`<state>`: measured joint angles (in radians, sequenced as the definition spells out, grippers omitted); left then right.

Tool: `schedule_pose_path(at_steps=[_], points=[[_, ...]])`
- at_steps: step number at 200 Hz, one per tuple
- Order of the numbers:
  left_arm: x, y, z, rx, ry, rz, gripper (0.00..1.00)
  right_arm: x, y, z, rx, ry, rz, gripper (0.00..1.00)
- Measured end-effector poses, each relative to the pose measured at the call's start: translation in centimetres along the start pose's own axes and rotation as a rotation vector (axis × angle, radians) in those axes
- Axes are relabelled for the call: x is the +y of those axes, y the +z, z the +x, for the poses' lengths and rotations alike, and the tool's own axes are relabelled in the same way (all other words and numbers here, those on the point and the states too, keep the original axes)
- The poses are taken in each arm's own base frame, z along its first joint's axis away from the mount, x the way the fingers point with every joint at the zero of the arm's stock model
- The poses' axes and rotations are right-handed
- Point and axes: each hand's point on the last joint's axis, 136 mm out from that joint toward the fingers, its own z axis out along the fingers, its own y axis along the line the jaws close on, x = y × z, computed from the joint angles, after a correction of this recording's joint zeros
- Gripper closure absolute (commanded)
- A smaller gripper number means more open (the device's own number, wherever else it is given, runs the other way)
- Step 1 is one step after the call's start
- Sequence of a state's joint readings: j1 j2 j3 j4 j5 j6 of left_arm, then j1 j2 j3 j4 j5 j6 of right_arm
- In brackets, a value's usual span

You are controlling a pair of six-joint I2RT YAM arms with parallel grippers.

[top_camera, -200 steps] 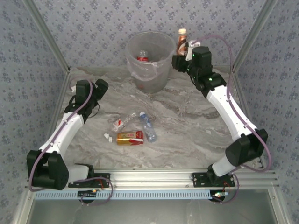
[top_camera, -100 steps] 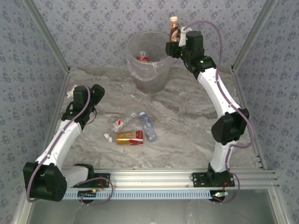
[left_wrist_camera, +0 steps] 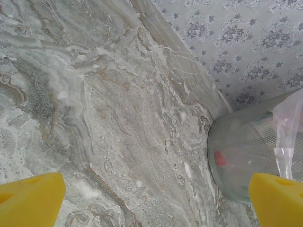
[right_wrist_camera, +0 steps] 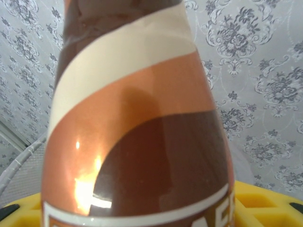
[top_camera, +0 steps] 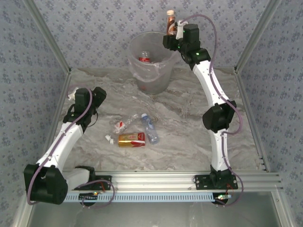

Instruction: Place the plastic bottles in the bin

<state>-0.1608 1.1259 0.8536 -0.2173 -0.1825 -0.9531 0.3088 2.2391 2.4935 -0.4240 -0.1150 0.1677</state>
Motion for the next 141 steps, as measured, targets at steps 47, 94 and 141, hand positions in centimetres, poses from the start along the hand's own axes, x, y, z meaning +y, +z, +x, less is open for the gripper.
schedule_pose_path(at_steps=[47,94,141], points=[[0.1,-0.4,-0.4,-0.021,0.001,0.000,0.00,-0.4,2.1,2.7,0.053,-0.031,-0.010,0.38],[0.3,-0.4,-0.2,-0.019,0.018,-0.003,0.01,-0.7,3.2,5.0,0.110,-0.097,-0.004,0.25],[0.3,-0.4,-0.2,-0.018,0.020,-0.003,0.01,0.3,3.1,5.6,0.140,-0.153,-0.015,0.22]])
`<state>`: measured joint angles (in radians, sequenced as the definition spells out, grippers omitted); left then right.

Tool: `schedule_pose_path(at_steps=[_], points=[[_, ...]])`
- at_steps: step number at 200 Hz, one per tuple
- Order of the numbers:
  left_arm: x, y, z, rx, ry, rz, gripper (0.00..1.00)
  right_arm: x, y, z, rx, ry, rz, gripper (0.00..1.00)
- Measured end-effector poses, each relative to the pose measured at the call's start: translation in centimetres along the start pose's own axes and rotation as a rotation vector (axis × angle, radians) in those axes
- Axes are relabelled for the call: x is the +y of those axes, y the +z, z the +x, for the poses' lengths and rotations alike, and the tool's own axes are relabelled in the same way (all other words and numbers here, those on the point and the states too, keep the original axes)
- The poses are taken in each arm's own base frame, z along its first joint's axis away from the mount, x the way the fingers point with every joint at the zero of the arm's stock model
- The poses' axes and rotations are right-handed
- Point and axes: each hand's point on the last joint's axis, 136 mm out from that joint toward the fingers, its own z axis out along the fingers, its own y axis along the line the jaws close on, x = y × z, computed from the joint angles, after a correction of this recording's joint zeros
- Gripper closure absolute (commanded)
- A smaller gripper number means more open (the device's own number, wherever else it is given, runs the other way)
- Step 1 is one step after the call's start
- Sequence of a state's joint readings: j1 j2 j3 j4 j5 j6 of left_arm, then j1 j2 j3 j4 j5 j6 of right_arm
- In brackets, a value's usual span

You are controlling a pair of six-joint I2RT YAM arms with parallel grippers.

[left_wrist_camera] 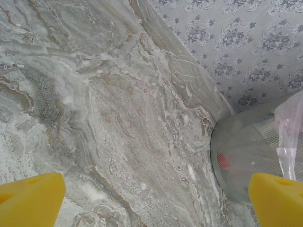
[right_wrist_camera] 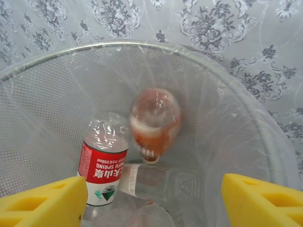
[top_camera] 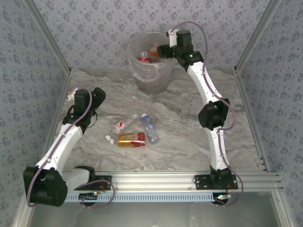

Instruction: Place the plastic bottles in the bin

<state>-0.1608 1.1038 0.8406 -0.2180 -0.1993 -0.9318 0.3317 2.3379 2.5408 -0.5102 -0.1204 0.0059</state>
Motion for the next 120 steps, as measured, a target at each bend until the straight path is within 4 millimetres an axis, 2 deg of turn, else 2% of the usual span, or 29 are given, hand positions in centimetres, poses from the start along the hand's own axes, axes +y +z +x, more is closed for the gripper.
schedule_pose_path(at_steps=[41,70,90,120], points=[[0.0,0.0,0.0,0.001,0.000,-0.001,0.00,0.8,-0.1,0.3,0.018,-0.014,-0.011,0.20],[0.6,0.3,0.6,0.024,0.022,-0.024,0.01,1.1,-1.2,0.3,0.037,-0.004,-0.013,0.17],[1.1,0.6,1.3,0.056,0.046,-0.046,0.01,1.3,-3.2,0.1,0.047,0.004,-0.013,0.16],[2.4,1.0,2.9,0.123,0.093,-0.094,0.01,1.9,-7.6,-1.0,0.019,0.002,-0.015,0.14]])
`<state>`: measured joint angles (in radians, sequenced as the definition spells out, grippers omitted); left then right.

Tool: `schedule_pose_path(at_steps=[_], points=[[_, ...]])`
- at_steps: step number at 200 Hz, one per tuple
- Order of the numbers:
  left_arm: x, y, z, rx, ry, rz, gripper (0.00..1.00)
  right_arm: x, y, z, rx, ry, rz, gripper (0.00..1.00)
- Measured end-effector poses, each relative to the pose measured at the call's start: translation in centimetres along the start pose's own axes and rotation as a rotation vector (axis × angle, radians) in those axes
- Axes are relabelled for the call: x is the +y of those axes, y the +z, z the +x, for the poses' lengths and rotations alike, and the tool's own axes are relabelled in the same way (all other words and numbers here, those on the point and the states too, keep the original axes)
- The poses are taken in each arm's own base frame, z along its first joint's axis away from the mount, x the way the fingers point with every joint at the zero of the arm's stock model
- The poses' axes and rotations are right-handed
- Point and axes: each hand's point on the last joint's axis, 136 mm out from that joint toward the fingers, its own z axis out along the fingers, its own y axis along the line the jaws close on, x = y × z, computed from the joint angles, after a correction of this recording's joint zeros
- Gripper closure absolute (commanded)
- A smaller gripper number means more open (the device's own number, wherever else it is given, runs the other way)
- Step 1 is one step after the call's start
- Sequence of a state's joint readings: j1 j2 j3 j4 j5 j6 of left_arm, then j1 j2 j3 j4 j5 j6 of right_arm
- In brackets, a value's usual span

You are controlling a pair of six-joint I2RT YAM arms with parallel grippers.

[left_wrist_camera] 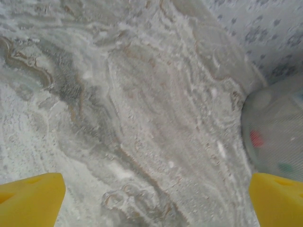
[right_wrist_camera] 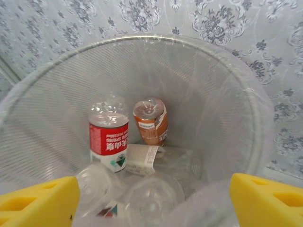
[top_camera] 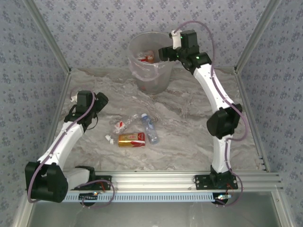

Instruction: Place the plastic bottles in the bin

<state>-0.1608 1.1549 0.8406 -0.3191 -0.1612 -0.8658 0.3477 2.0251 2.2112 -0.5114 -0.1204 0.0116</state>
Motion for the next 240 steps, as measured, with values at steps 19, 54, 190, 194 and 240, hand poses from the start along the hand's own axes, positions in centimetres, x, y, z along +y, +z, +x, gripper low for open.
schedule_pose_path(at_steps=[19,54,190,194,240], points=[[0.6,0.4,1.0,0.047,0.032,-0.023,0.00,0.5,-2.8,-0.2,-0.026,0.003,-0.003,0.12],[0.7,0.6,2.3,0.110,0.101,-0.016,0.01,0.9,-6.1,1.5,-0.041,0.038,-0.004,0.08],[-4.0,-0.1,9.2,0.374,0.571,0.253,0.01,-0.1,-8.6,9.9,0.036,0.203,0.066,0.00],[-4.4,-0.2,9.7,0.376,0.592,0.272,0.01,0.0,-8.6,10.0,0.037,0.208,0.066,0.00],[-5.0,0.2,13.8,0.432,0.778,0.306,0.01,0.3,-9.2,12.4,0.072,0.264,0.063,0.00]])
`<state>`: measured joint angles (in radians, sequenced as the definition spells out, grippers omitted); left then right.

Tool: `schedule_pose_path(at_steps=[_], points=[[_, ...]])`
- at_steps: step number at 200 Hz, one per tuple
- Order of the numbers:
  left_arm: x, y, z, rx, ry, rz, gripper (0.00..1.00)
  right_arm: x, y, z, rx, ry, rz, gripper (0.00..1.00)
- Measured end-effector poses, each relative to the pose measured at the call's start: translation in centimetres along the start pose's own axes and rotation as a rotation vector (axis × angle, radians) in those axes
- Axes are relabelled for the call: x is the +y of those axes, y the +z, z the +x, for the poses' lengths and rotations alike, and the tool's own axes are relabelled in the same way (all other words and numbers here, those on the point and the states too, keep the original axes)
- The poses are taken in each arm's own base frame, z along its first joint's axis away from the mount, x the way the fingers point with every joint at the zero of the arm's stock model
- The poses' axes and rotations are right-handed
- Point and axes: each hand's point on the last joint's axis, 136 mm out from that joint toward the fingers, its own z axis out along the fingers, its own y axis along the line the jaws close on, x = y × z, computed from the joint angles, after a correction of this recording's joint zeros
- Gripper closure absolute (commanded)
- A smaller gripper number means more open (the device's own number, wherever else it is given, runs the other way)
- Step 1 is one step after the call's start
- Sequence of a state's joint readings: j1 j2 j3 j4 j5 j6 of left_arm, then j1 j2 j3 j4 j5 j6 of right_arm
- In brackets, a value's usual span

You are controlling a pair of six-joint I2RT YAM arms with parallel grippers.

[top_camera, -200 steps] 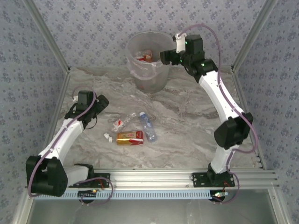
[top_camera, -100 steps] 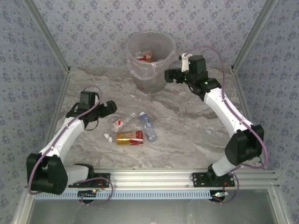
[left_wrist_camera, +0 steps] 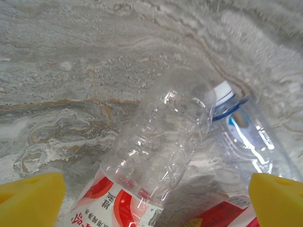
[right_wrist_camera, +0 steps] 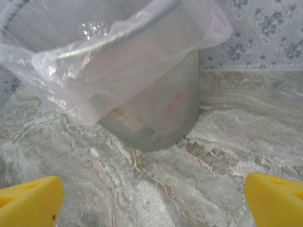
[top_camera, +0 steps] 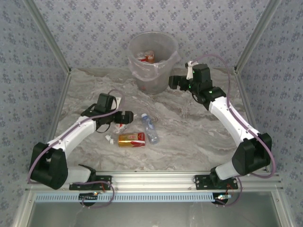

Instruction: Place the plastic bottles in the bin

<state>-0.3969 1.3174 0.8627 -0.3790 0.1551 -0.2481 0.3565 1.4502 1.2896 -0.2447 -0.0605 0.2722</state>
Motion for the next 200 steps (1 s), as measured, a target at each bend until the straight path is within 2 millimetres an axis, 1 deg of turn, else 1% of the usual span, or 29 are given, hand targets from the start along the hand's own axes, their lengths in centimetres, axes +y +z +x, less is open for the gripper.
schedule_pose_path(at_steps=[23,55,97,138,182,200], points=[[-0.2,1.0,1.0,0.040,0.059,-0.019,0.01,-0.3,-0.5,1.2,0.020,0.010,0.008,0.00],[-0.3,2.1,1.8,0.085,0.124,-0.063,0.01,-0.4,-1.1,1.0,0.006,0.016,0.018,0.00],[0.3,4.1,1.8,0.151,0.178,-0.138,0.01,-0.4,-1.3,0.6,-0.006,0.024,0.017,0.00],[0.7,5.4,2.0,0.195,0.194,-0.186,0.02,-0.4,-1.2,0.7,-0.006,0.027,0.022,0.00],[0.5,6.8,2.0,0.239,0.282,-0.257,0.02,-0.6,-1.2,0.9,-0.004,0.030,0.029,0.00],[0.9,7.2,2.0,0.251,0.307,-0.284,0.02,-0.6,-1.2,0.9,-0.003,0.034,0.030,0.00]])
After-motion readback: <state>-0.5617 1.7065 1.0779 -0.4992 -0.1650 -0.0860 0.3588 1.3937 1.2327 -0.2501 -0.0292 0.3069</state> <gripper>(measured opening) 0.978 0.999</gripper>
